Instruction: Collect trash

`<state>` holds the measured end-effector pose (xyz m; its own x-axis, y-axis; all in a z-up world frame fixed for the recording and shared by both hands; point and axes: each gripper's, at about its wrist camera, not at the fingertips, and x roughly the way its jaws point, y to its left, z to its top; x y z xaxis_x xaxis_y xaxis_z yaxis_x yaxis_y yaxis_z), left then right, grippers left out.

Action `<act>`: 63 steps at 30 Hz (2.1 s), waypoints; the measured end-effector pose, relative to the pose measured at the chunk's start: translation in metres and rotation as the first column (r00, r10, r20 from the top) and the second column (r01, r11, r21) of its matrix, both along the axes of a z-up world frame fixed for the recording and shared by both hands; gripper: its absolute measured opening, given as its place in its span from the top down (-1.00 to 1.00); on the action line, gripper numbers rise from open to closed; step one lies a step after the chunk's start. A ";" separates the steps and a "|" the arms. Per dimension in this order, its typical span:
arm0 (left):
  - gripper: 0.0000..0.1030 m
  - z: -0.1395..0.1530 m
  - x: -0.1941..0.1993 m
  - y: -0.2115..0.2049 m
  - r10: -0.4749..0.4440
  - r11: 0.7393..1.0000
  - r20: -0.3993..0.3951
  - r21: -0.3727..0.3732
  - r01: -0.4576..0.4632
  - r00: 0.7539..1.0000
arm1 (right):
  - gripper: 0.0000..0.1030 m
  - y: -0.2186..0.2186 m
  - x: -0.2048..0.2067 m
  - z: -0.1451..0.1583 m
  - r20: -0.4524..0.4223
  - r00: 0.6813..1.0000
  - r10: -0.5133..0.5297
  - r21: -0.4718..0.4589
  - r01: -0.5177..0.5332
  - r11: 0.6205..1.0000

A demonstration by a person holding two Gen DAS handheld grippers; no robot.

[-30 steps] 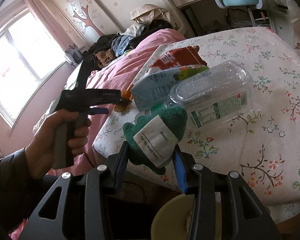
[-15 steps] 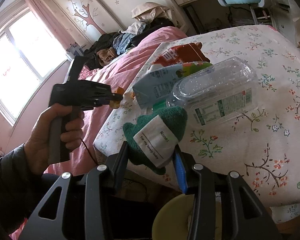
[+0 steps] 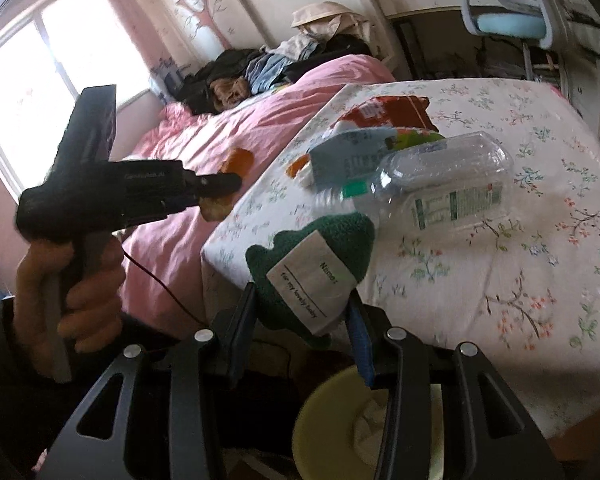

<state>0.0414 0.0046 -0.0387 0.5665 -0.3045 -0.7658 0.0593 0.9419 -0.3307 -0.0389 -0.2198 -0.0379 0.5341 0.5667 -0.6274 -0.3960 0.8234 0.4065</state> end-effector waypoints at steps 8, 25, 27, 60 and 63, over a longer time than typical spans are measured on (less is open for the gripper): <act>0.62 -0.039 -0.074 -0.053 -0.134 0.990 -0.083 0.038 0.138 0.987 | 0.08 -0.014 -0.039 -0.011 -0.070 0.997 -0.012 -0.102 0.005 0.995; -0.44 -0.033 -0.108 -0.048 -0.050 0.993 -0.019 0.105 0.052 0.999 | -0.51 -0.029 -0.052 0.007 0.062 0.987 -0.146 -0.019 0.148 0.989; -0.53 -0.028 -0.108 -0.045 -0.023 0.992 0.011 0.121 0.022 1.000 | -0.55 -0.030 -0.052 0.005 0.060 0.986 -0.155 -0.022 0.156 0.987; -0.72 -0.025 -0.102 -0.031 0.061 0.989 0.031 0.130 -0.065 0.998 | -0.66 -0.016 -0.047 -0.007 0.029 0.991 -0.130 -0.052 0.131 0.990; -0.72 -0.025 -0.102 -0.031 0.061 0.990 0.031 0.129 -0.064 0.998 | -0.66 -0.016 -0.047 -0.008 0.026 0.991 -0.128 -0.052 0.129 0.990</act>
<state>-0.0608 -0.0260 -0.0639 0.6020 -0.1668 -0.7809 0.0062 0.9789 -0.2043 -0.0858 -0.2356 -0.0457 0.6147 0.4586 -0.6417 -0.2943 0.8882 0.3529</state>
